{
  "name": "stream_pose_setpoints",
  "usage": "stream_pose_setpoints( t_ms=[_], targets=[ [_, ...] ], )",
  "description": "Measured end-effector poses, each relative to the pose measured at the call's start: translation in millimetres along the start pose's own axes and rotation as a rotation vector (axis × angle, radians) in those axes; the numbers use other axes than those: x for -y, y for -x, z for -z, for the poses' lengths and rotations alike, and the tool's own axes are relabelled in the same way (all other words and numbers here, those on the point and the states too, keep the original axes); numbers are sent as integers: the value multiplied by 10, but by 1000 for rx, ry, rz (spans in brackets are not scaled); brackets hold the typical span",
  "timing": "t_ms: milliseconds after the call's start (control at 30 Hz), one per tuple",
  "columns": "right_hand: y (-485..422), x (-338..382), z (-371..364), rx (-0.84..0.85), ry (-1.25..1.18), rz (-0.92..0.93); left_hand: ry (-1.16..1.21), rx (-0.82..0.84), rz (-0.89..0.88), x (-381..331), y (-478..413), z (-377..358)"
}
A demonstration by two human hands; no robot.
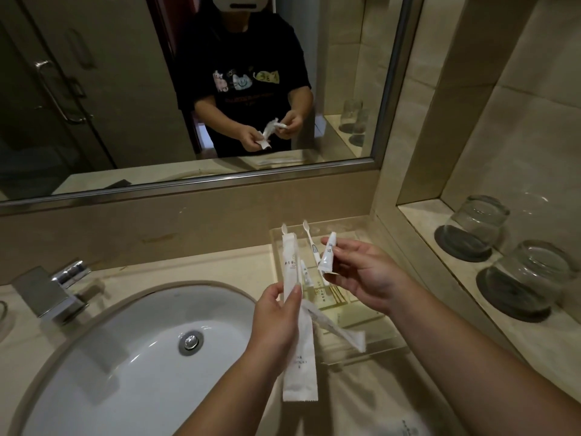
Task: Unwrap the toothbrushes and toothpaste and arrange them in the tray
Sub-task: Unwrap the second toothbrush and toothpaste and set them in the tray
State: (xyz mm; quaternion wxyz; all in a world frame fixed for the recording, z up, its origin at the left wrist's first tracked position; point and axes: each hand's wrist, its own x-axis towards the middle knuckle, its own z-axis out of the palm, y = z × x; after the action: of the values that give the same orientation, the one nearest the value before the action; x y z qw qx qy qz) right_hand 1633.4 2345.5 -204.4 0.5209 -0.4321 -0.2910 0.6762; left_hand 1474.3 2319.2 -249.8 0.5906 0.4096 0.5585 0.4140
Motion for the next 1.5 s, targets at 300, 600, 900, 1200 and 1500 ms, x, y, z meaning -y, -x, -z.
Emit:
stream_pose_setpoints(
  t_ms=[300, 600, 900, 1200, 1500],
  targets=[
    [89, 56, 56, 19, 72, 52, 59, 38, -96, 4, 81, -81],
    [-70, -30, 275, -169, 261, 30, 121, -1, 7, 108, 77, 1],
    [-735, -158, 595, -411, 751, -46, 110, -69, 115, 294, -141, 44],
    [-1052, -450, 626, -531, 888, -114, 113, -76, 172, 386, -336, 91],
    [-1059, -555, 662, -570, 989, -26, 61, -97, 169, 361, -358, 60]
  ],
)
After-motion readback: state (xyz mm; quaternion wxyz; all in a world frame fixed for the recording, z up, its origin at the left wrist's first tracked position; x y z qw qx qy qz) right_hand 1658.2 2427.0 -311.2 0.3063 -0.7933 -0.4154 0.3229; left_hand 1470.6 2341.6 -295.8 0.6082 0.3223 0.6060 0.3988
